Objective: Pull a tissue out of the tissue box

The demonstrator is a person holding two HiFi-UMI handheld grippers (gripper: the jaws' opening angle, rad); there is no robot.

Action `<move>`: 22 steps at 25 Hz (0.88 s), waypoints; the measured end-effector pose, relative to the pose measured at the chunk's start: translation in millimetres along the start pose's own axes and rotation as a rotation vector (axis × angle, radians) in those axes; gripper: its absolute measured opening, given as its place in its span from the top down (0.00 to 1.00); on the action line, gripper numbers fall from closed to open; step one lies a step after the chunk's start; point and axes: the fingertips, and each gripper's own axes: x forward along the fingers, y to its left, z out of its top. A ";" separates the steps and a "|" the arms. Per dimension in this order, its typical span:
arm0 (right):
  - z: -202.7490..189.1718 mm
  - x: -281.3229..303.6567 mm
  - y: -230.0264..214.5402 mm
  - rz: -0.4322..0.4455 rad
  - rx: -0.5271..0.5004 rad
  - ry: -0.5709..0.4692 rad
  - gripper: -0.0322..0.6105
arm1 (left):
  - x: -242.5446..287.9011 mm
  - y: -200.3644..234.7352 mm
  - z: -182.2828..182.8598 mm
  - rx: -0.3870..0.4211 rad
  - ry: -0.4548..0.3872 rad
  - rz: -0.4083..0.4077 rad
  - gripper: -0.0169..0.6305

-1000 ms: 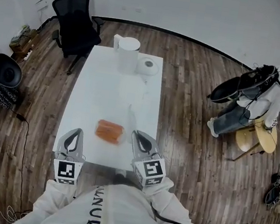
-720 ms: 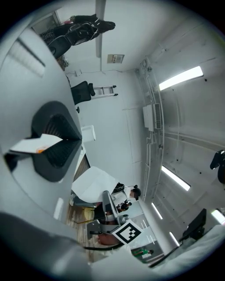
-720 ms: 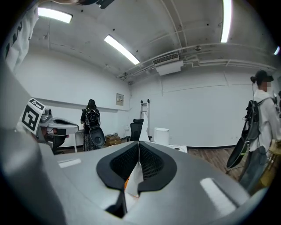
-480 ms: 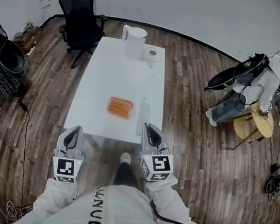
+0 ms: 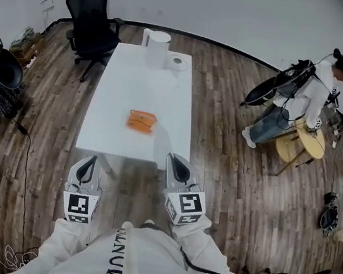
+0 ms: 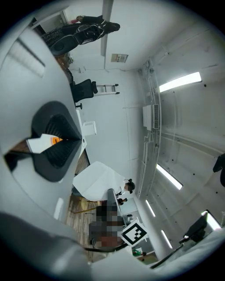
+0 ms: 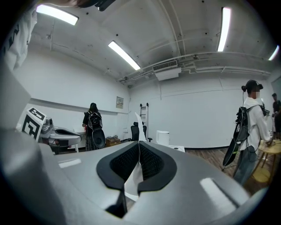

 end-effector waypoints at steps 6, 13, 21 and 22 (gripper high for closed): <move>2.6 -10.5 4.6 0.037 0.002 0.001 0.95 | -1.0 -12.3 6.1 -0.005 -0.003 0.010 0.98; 5.4 -29.2 -3.2 0.062 0.016 -0.005 0.95 | -3.9 -39.0 12.7 -0.010 -0.001 0.007 0.98; -2.6 -30.9 -2.5 0.067 0.033 0.005 0.95 | -5.5 -44.5 12.6 -0.010 0.001 0.005 0.98; -4.1 -31.0 -2.3 0.066 0.034 0.007 0.95 | -5.6 -45.6 13.0 -0.012 0.000 0.002 0.98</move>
